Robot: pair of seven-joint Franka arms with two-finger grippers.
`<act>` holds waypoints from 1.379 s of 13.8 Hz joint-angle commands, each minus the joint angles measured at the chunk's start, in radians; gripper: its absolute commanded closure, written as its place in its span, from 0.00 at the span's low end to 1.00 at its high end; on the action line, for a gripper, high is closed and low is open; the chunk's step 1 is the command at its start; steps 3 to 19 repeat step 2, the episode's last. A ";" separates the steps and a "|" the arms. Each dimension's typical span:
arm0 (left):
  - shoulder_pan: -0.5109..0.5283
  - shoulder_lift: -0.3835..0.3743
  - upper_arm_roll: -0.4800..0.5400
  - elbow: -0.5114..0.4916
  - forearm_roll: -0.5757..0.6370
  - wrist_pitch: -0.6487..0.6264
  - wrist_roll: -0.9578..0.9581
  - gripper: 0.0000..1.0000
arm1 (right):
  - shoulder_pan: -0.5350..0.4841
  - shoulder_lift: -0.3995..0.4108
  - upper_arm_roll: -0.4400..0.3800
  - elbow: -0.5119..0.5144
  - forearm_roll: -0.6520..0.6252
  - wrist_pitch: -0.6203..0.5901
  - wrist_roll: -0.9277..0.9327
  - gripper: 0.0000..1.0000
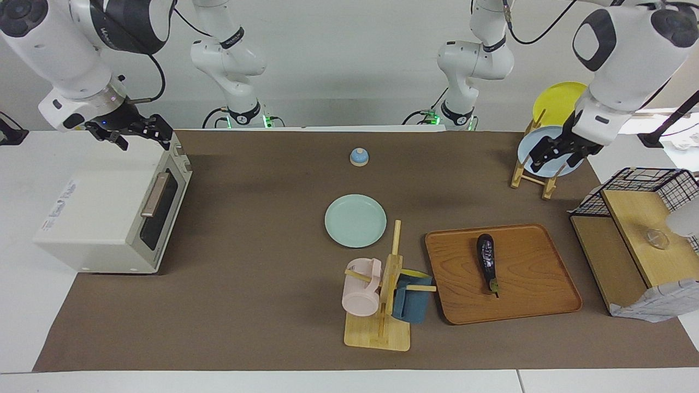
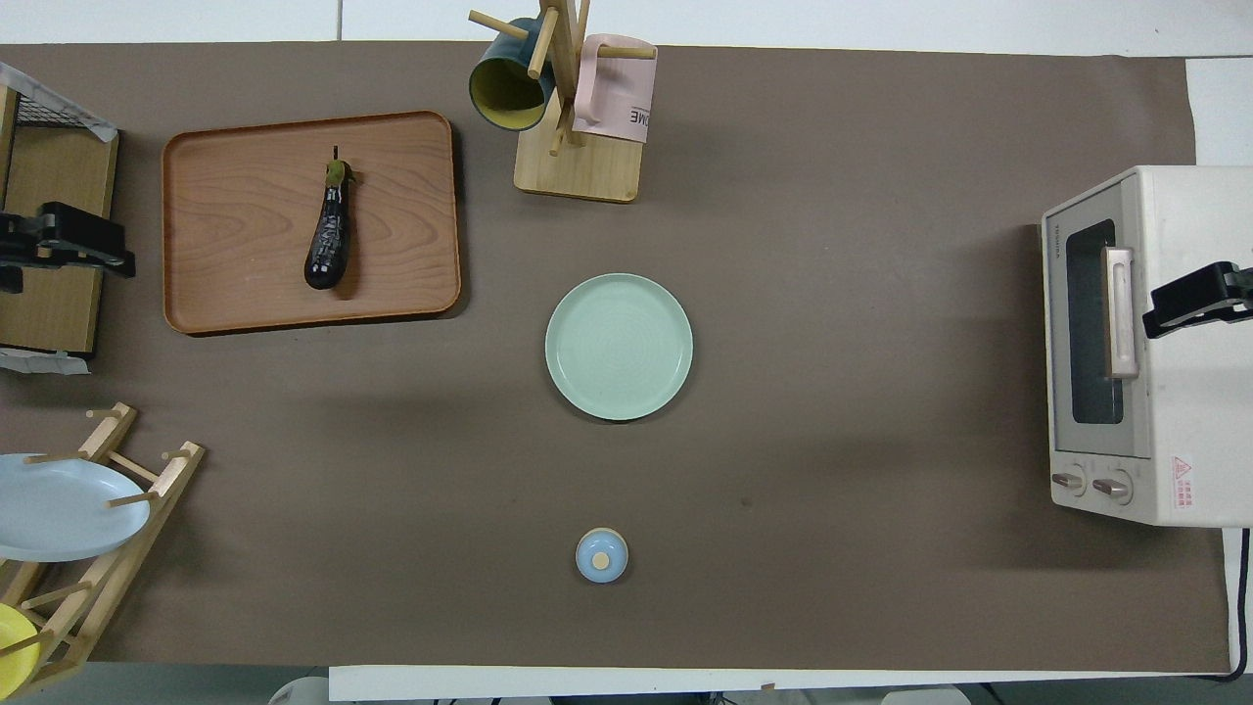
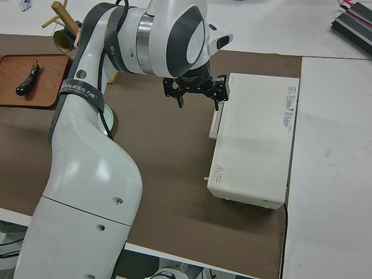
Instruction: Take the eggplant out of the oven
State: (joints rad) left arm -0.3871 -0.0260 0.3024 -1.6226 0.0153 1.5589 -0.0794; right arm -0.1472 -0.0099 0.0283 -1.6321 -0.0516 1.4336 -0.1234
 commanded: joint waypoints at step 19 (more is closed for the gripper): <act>-0.007 0.032 0.006 0.039 0.017 -0.037 0.081 0.00 | 0.037 -0.018 -0.021 -0.002 -0.019 -0.015 -0.007 0.00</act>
